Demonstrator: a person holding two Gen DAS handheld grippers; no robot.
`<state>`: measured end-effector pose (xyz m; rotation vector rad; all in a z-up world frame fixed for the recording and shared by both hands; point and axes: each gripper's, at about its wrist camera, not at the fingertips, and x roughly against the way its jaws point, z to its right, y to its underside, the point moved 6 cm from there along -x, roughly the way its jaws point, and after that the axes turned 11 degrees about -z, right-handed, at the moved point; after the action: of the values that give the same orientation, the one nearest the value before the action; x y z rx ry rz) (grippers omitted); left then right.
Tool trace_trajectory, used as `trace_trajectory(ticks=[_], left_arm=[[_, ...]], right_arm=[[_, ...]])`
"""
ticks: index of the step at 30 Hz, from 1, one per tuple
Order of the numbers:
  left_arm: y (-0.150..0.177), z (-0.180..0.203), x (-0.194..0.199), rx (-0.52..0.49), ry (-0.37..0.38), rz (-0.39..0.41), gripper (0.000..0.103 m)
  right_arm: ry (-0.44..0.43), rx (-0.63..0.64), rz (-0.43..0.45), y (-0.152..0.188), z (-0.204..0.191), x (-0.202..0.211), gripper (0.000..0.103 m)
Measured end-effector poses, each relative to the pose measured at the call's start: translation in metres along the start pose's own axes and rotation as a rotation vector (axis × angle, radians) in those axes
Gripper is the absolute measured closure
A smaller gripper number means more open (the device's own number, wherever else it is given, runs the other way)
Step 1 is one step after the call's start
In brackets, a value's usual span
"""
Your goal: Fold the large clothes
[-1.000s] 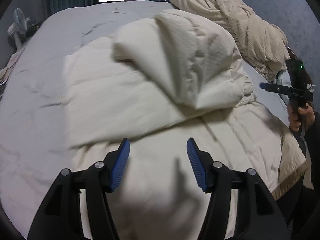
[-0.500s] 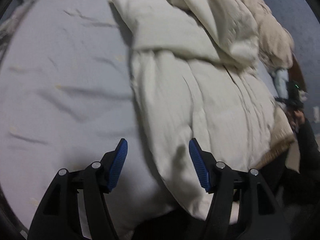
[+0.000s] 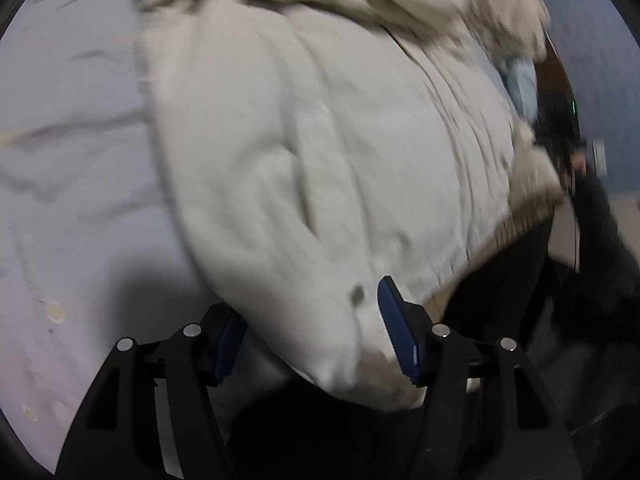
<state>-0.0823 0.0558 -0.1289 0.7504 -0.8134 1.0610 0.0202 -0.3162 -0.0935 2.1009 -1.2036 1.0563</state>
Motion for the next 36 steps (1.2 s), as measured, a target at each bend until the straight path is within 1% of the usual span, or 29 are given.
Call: trace_trajectory(ticks=[1, 4, 7, 9, 10, 11, 12, 13, 15, 18, 19, 23, 25, 27, 28, 29, 31, 34, 36], left_arm=[[0.003, 0.007, -0.002, -0.024, -0.014, -0.015, 0.044], [0.008, 0.023, -0.004, -0.073, -0.018, -0.03, 0.044], [0.011, 0.035, -0.005, -0.098, -0.05, -0.034, 0.051], [0.012, 0.041, -0.005, -0.105, -0.063, -0.033, 0.06], [0.013, 0.041, -0.004, -0.103, -0.078, -0.024, 0.071], [0.012, 0.04, -0.003, -0.094, -0.109, -0.002, 0.08], [0.011, 0.039, 0.0, -0.088, -0.126, 0.026, 0.084], [0.011, 0.039, 0.004, -0.096, -0.134, 0.054, 0.086], [0.01, 0.048, 0.021, -0.118, -0.118, 0.161, 0.087], [0.007, 0.06, 0.052, -0.128, -0.112, 0.31, 0.088], [0.007, 0.061, 0.061, -0.125, -0.105, 0.344, 0.088], [0.004, 0.07, 0.118, -0.138, -0.041, 0.577, 0.088], [-0.002, 0.069, 0.141, -0.117, -0.008, 0.662, 0.088], [-0.007, 0.064, 0.153, -0.091, 0.016, 0.711, 0.088], [-0.013, 0.061, 0.16, -0.073, 0.041, 0.738, 0.088], [-0.016, 0.058, 0.165, -0.064, 0.058, 0.755, 0.088], [-0.024, 0.055, 0.172, -0.042, 0.095, 0.786, 0.088], [-0.04, 0.046, 0.191, -0.005, 0.149, 0.844, 0.088], [-0.048, 0.038, 0.2, 0.026, 0.182, 0.869, 0.088]], right_arm=[[0.003, 0.009, -0.001, 0.0, -0.002, 0.0, 0.027], [0.019, 0.04, 0.004, 0.001, -0.011, 0.002, 0.033], [0.052, 0.079, -0.004, 0.003, -0.016, 0.0, 0.042], [0.061, 0.102, 0.004, 0.006, -0.022, 0.001, 0.055], [0.074, 0.119, 0.013, 0.007, -0.024, 0.003, 0.059], [0.082, 0.135, 0.035, 0.009, -0.028, 0.006, 0.067], [0.079, 0.133, 0.048, 0.009, -0.029, 0.008, 0.074], [0.073, 0.131, 0.069, 0.009, -0.029, 0.01, 0.077], [0.019, 0.128, 0.132, 0.008, -0.031, 0.018, 0.083], [-0.048, 0.141, 0.215, 0.003, -0.035, 0.028, 0.086], [-0.071, 0.149, 0.249, 0.001, -0.037, 0.033, 0.087], [-0.16, 0.143, 0.393, -0.01, -0.041, 0.059, 0.088], [-0.21, 0.136, 0.469, -0.017, -0.042, 0.074, 0.088], [-0.27, 0.116, 0.547, -0.028, -0.036, 0.086, 0.088], [-0.285, 0.109, 0.573, -0.032, -0.034, 0.091, 0.088], [-0.32, 0.09, 0.611, -0.039, -0.03, 0.097, 0.088], [-0.357, 0.073, 0.664, -0.051, -0.026, 0.107, 0.089], [-0.434, 0.005, 0.745, -0.073, -0.01, 0.121, 0.089], [-0.502, -0.065, 0.801, -0.092, 0.007, 0.129, 0.089]])
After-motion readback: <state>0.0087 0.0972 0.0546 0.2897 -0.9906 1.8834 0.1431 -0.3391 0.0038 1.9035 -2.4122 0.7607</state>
